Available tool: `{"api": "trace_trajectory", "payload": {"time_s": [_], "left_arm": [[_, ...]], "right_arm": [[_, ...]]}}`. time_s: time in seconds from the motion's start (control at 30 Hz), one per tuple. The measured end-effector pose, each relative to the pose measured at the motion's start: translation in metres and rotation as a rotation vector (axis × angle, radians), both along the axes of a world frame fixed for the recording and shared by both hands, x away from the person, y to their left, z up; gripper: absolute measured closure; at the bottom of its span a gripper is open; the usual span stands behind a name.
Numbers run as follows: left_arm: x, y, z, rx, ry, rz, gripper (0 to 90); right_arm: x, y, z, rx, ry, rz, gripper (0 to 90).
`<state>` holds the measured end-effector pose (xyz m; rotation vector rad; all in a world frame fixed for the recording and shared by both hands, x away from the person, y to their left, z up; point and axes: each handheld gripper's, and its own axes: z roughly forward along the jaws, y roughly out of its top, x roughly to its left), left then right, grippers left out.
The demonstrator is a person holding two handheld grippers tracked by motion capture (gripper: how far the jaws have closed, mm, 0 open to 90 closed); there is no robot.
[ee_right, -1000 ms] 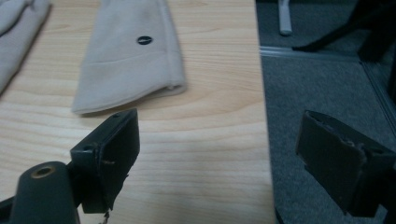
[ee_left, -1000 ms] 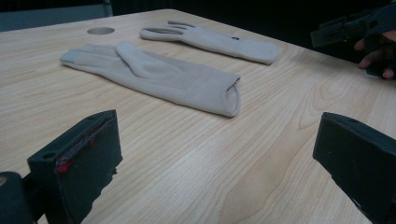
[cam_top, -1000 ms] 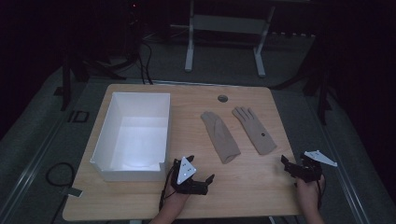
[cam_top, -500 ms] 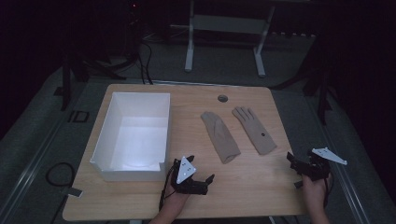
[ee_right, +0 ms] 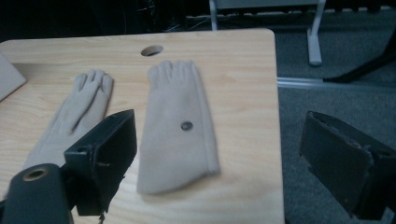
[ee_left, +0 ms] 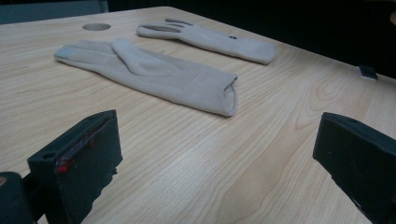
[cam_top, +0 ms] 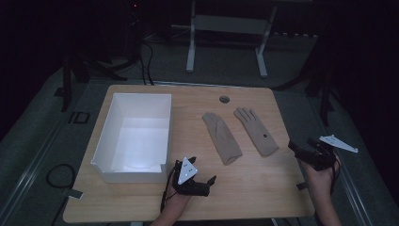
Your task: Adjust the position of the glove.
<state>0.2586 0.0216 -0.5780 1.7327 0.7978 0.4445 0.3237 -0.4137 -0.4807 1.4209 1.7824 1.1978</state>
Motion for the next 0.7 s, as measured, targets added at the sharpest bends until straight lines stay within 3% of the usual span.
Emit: {"api": "trace_trajectory", "payload": {"time_s": [0.43,0.7], "left_arm": [[-0.002,-0.001,0.0,0.013,-0.018,-0.014,1.4],[-0.001,-0.001,0.0,0.01,-0.016,-0.017,1.4]], "right_arm": [[0.026,0.053,0.036,-0.067,-0.067,0.148,18.1],[0.039,0.087,0.044,-0.115,-0.079,0.213,18.8]]}}
